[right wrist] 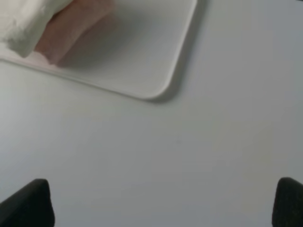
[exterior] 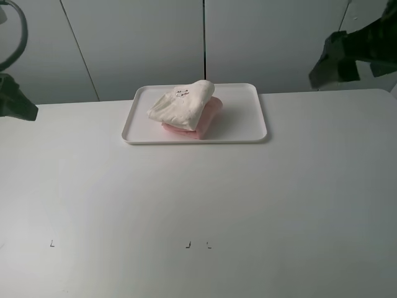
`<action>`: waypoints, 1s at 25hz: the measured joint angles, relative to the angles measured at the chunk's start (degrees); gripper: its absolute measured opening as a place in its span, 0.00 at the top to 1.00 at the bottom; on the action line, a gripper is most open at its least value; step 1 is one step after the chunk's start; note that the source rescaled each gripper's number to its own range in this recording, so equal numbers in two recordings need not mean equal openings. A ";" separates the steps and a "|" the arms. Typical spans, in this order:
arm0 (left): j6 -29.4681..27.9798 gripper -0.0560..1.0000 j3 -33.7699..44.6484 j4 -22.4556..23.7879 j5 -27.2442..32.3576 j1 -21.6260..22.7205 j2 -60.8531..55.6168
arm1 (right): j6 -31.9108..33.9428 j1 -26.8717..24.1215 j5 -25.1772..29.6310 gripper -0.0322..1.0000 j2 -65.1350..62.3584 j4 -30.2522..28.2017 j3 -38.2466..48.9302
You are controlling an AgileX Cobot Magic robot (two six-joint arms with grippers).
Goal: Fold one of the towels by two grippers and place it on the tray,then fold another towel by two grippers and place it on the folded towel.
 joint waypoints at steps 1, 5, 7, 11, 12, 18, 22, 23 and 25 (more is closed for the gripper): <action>0.48 0.11 1.03 0.00 0.47 0.00 -2.49 | 0.10 0.00 0.68 0.00 -3.44 0.00 1.65; 1.40 0.10 5.20 -0.04 2.07 0.00 -12.61 | 0.10 0.00 5.64 0.00 -15.55 0.00 7.98; 1.61 0.08 7.37 -0.04 2.96 0.00 -17.80 | 0.10 0.00 9.21 0.00 -20.95 0.10 10.37; 1.85 0.06 10.52 0.07 5.00 0.00 -28.90 | 0.69 0.00 13.99 0.00 -31.72 0.10 13.43; 1.85 0.06 11.15 -0.05 5.68 0.00 -31.64 | 0.78 0.00 14.72 0.00 -34.20 0.49 13.95; 1.73 0.06 12.16 -0.29 12.99 0.00 -43.77 | 0.81 0.00 18.94 0.00 -46.05 0.49 14.55; 1.65 0.06 12.16 -0.29 17.55 0.00 -48.36 | 0.12 0.00 21.54 0.00 -51.71 0.49 15.47; 1.65 0.06 12.16 -0.29 18.11 0.00 -49.32 | -0.16 0.00 21.93 0.00 -52.96 0.49 15.77; 1.25 0.06 12.16 -0.29 18.72 0.00 -51.08 | -0.28 0.00 22.78 0.00 -55.11 0.49 16.61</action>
